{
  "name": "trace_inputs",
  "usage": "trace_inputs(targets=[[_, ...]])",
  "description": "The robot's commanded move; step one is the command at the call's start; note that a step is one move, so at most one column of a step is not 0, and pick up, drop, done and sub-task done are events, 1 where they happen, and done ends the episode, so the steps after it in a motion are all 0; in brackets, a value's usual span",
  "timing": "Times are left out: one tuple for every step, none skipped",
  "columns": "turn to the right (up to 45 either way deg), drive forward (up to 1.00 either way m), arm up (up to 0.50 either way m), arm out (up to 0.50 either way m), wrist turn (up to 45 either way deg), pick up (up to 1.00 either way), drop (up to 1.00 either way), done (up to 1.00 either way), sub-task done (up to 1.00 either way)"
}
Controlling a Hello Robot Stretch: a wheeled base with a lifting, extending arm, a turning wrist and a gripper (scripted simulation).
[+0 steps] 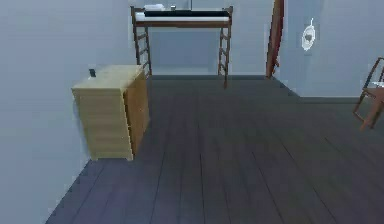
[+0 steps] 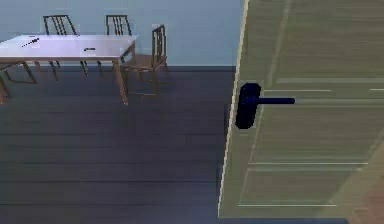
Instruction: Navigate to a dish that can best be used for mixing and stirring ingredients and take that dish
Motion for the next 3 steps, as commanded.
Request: trace_inputs(targets=[[-45.0, 0.0, 0.0, 0.0, 0.0, 0.0, 0.0, 0.0, 0.0], [-45.0, 0.0, 0.0, 0.0, 0.0, 0.0, 0.0, 0.0, 0.0], [-45.0, 0.0, 0.0, 0.0, 0.0, 0.0, 0.0, 0.0, 0.0]])
